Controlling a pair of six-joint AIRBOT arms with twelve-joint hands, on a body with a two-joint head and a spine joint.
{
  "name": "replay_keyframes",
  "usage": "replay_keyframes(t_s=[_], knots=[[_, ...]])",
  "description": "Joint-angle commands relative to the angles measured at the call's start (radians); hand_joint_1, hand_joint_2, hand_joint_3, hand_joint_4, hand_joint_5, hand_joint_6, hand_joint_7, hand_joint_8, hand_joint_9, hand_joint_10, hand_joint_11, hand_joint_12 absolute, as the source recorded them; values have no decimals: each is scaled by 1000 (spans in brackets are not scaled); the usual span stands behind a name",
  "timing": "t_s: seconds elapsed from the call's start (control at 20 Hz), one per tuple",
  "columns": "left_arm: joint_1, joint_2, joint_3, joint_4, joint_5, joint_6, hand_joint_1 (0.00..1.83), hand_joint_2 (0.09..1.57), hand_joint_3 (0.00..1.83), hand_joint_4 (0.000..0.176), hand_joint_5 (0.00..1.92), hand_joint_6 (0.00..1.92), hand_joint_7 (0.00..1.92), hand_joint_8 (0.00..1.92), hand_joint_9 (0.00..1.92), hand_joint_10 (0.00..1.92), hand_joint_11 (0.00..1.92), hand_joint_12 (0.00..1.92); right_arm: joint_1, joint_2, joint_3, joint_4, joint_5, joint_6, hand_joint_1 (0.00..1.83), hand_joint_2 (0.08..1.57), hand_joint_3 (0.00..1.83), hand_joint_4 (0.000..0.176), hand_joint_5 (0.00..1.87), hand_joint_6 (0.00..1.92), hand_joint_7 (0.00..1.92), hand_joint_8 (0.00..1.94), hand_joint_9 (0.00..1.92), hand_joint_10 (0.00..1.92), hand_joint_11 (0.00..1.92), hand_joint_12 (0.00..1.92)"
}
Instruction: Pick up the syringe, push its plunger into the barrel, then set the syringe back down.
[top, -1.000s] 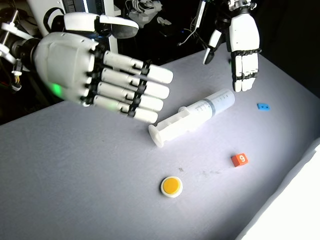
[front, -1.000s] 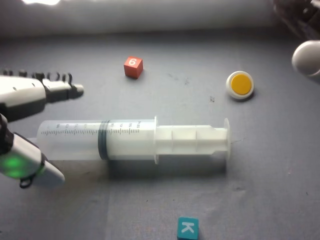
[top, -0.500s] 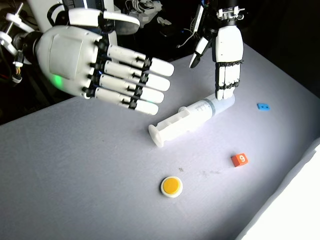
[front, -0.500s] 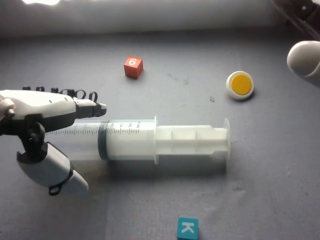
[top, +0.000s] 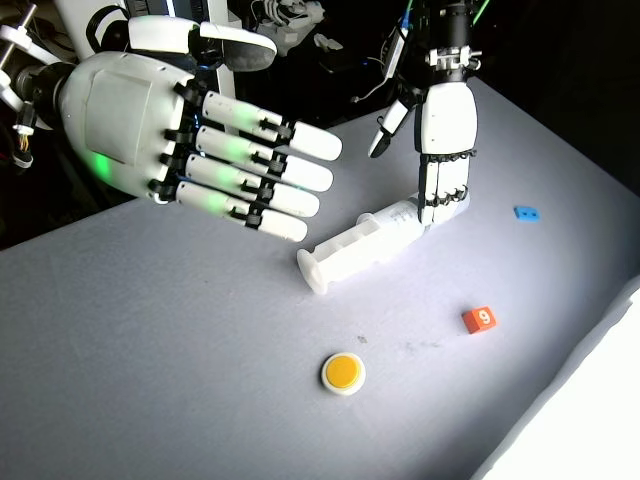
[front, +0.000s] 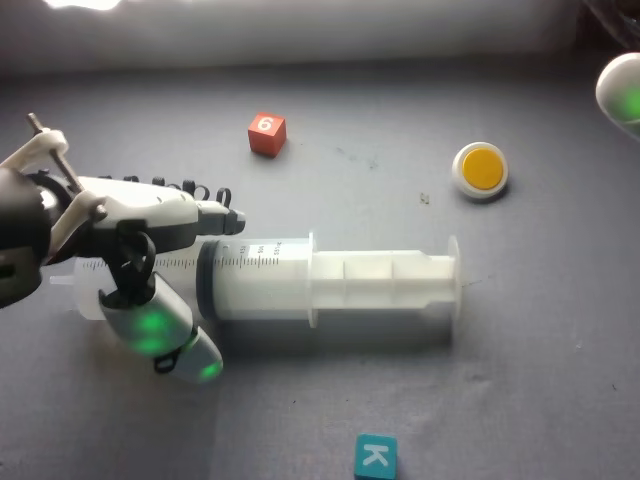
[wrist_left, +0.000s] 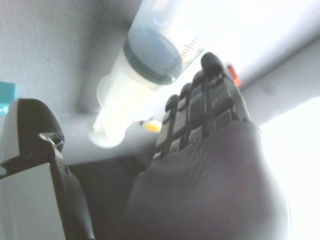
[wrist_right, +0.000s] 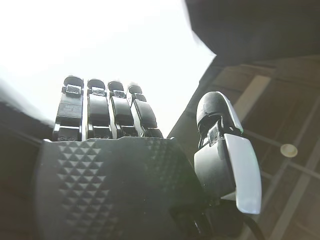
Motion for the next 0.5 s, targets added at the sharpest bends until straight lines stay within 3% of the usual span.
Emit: replay_keyframes(t_s=[0.0,0.25,0.35,0.45], knots=[[-1,-13,9,23,-15,-3,949,909,0,0,0,0,0,0,0,0,0,408,0,6,-4,-18,123,7,0,1255,0,0,1,0,0,0,0,0,0,0],[24,-75,59,11,2,-12,933,919,5,0,0,0,0,0,0,0,0,402,-47,5,-4,-38,112,16,0,1255,0,0,8,3,0,0,0,0,0,0],[31,-88,69,10,3,-16,940,885,0,0,0,0,0,0,1,0,0,516,-62,9,-2,-51,114,34,0,1260,0,0,21,7,0,0,0,0,0,0],[38,-100,78,8,5,-16,920,920,6,0,0,0,0,0,0,0,0,412,-64,13,-3,-52,118,57,0,1257,0,0,8,2,0,0,0,0,0,0]])
